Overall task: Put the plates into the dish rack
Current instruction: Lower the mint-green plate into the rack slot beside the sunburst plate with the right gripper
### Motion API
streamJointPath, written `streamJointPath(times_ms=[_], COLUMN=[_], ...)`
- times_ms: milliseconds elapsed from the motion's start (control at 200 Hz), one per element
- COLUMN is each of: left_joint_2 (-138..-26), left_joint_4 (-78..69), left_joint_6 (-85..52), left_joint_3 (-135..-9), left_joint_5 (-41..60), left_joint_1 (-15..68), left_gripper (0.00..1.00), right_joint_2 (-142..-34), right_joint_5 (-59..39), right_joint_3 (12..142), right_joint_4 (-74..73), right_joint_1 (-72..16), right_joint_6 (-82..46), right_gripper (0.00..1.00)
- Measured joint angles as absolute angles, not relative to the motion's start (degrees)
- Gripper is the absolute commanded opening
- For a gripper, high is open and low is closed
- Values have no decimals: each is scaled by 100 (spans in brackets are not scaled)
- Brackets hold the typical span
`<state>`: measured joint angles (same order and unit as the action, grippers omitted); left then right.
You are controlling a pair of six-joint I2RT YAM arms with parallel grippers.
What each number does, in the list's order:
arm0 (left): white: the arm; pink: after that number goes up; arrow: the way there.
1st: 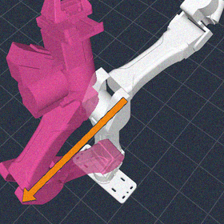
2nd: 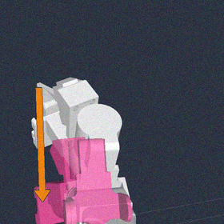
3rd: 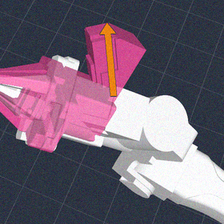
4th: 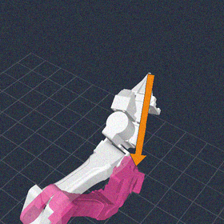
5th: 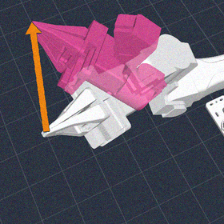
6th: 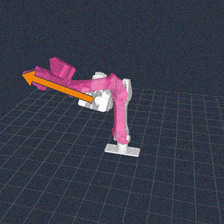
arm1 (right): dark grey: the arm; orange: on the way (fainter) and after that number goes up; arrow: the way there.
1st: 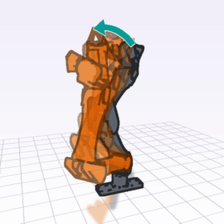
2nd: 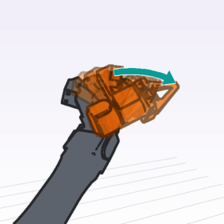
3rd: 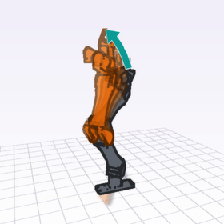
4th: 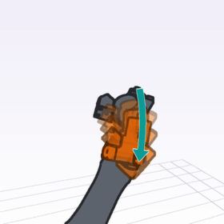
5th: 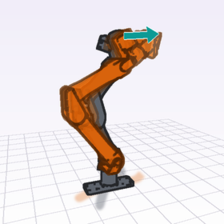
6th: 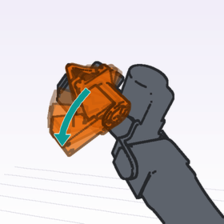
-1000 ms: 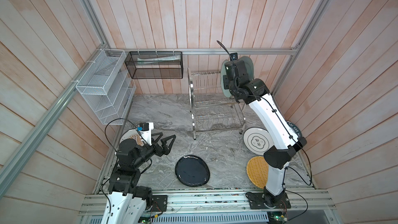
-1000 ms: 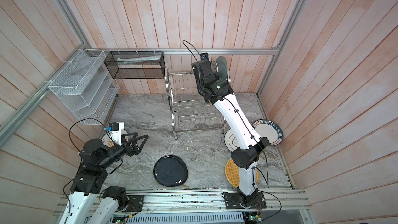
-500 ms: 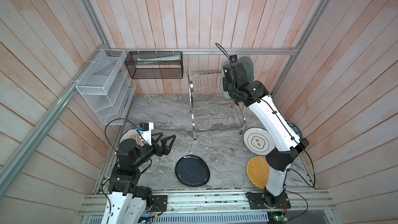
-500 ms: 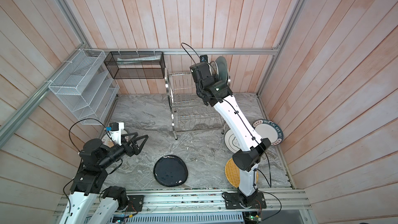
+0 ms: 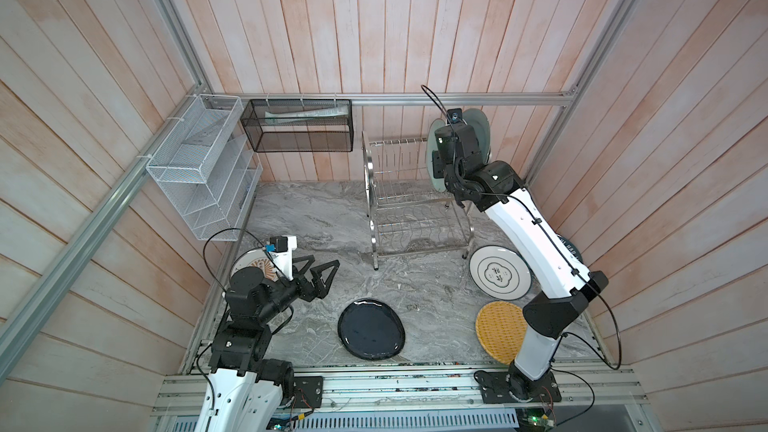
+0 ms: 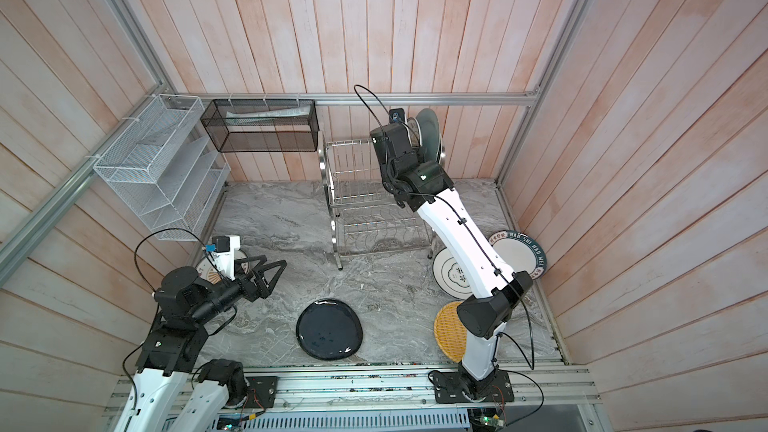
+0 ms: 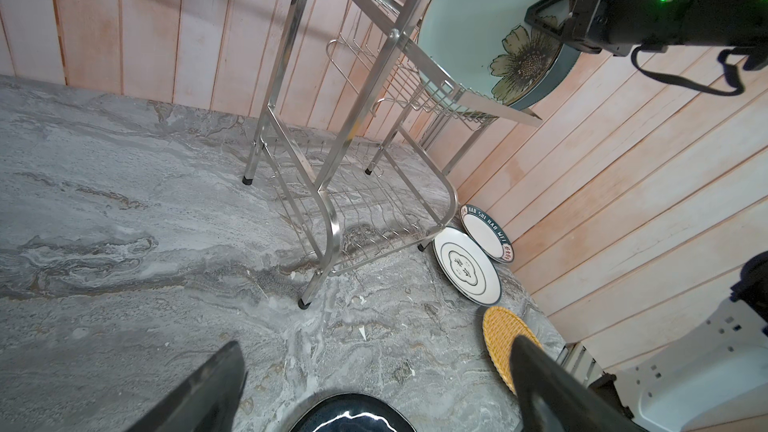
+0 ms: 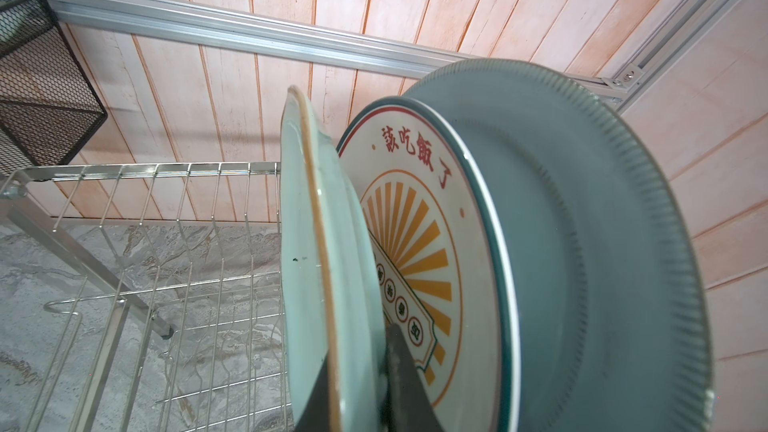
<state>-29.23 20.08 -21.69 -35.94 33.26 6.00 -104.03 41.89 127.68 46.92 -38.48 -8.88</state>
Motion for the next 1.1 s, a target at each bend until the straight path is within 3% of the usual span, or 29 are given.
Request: streamJointPath(times_ms=[130, 715, 950, 1100], left_joint_2=[-2926, -2958, -2958, -2958], left_joint_4=[2010, 2010, 2010, 2010], left_joint_6=[-2185, -2209, -2209, -2206], left_joint_3=[-3588, -3588, -3588, -3588], left_joint_5=[3326, 3328, 3328, 3328], left_joint_1=[600, 600, 600, 600], left_gripper=[100, 100, 100, 100], right_joint_2=[-10405, -10405, -10405, -10401], right_joint_5=[4064, 3760, 3739, 3741], right_joint_3=[12853, 13082, 13082, 13045], right_joint_4=[4759, 4803, 4803, 4794], right_joint_1=[-3837, -3763, -3760, -3756], right_joint_6=[-864, -825, -777, -764], right_gripper=[25, 28, 39, 40])
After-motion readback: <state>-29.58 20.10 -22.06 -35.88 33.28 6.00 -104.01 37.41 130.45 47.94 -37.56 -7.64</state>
